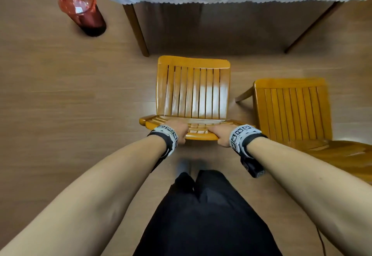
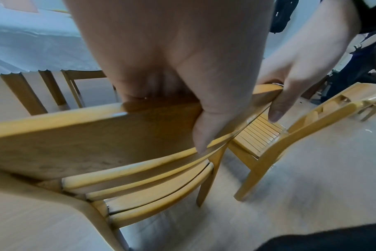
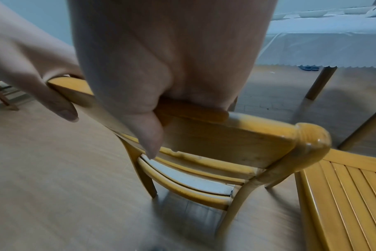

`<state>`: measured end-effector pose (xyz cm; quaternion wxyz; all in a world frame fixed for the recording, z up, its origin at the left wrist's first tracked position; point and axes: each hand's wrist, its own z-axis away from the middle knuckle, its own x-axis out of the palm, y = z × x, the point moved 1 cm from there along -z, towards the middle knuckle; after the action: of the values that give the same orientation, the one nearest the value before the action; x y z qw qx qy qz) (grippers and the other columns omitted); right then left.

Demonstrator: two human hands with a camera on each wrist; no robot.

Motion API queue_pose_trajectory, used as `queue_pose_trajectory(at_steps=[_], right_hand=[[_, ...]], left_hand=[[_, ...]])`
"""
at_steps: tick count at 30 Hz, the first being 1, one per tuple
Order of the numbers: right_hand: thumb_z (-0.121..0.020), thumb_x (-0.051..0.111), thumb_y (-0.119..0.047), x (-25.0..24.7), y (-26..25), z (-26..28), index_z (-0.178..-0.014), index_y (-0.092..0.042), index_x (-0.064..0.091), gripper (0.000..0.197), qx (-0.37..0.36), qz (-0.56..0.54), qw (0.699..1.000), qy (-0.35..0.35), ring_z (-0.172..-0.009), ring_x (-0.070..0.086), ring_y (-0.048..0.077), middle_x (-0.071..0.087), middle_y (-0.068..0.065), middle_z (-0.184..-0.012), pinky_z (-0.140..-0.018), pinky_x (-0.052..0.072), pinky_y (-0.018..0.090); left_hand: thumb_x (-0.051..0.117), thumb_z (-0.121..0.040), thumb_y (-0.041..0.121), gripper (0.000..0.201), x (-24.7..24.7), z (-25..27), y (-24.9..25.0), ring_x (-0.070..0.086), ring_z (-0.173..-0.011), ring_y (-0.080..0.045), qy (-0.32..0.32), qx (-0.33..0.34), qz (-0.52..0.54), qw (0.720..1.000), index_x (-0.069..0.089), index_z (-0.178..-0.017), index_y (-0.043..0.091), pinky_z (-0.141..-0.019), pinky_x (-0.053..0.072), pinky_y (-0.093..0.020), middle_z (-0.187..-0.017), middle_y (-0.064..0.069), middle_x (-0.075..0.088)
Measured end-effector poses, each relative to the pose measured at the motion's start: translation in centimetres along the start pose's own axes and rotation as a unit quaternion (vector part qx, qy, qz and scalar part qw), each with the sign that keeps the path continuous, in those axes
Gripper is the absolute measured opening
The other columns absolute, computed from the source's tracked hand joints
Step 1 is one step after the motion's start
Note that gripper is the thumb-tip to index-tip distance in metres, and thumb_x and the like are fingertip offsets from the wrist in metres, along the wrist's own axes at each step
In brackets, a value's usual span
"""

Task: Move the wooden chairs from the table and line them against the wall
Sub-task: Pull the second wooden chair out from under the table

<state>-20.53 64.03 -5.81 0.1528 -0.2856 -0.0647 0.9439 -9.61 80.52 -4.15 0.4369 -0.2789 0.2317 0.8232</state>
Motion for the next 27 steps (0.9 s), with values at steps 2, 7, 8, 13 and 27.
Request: queue_pose_trajectory(at_steps=[2, 7, 8, 13, 27], right_hand=[[-0.089, 0.053, -0.019, 2.6, -0.5, 0.9, -0.135, -0.027, 0.049, 0.047, -0.002, 0.001, 1.0, 0.0, -0.095, 0.066, 0.025, 0.066, 0.005, -0.115, -0.088, 0.057, 0.045], [-0.089, 0.053, -0.016, 8.9, -1.6, 3.0, -0.132, -0.026, 0.047, 0.044, -0.018, -0.003, 1.0, -0.002, -0.095, 0.065, 0.025, 0.066, 0.003, -0.116, -0.089, 0.056, 0.045], [-0.089, 0.053, -0.015, 10.0, -1.8, 3.6, -0.13, -0.027, 0.047, 0.043, -0.018, -0.003, 1.0, -0.001, -0.096, 0.065, 0.025, 0.066, 0.003, -0.116, -0.088, 0.056, 0.045], [-0.085, 0.055, -0.016, 15.9, -2.0, 5.2, -0.123, -0.025, 0.051, 0.04, -0.019, -0.014, 1.0, -0.009, -0.103, 0.065, 0.029, 0.064, 0.006, -0.12, -0.091, 0.055, 0.048], [-0.093, 0.058, -0.062, 9.4, -4.5, 8.9, -0.148, -0.014, 0.048, 0.074, -0.004, -0.06, 0.997, 0.046, -0.129, 0.054, 0.027, 0.054, 0.007, -0.147, -0.108, 0.045, 0.042]], left_hand=[[0.059, -0.093, 0.02, 0.021, 2.1, 1.5, 1.5, 0.061, -0.097, -0.029, 0.001, -0.005, 0.005, 1.0, 0.063, -0.112, 0.013, -0.068, 0.042, -0.031, -0.108, -0.008, 0.062], [0.057, -0.092, 0.019, 0.021, 7.8, 4.3, 4.9, 0.063, -0.099, -0.03, -0.005, -0.03, 0.023, 0.999, 0.062, -0.112, 0.015, -0.07, 0.048, -0.033, -0.109, -0.006, 0.065], [0.057, -0.091, 0.019, 0.021, 8.9, 4.8, 5.5, 0.064, -0.098, -0.031, -0.004, -0.035, 0.029, 0.999, 0.062, -0.111, 0.016, -0.071, 0.051, -0.034, -0.109, -0.007, 0.066], [0.055, -0.091, 0.02, 0.033, 14.5, 7.4, 8.8, 0.062, -0.106, -0.031, 0.0, -0.033, 0.04, 0.999, 0.057, -0.124, 0.018, -0.079, 0.052, -0.038, -0.117, -0.008, 0.065], [0.063, -0.094, 0.04, 0.065, 9.2, 14.3, 6.6, 0.051, -0.13, -0.026, 0.055, -0.089, 0.098, 0.99, 0.041, -0.151, 0.019, -0.1, 0.045, -0.035, -0.146, -0.005, 0.052]])
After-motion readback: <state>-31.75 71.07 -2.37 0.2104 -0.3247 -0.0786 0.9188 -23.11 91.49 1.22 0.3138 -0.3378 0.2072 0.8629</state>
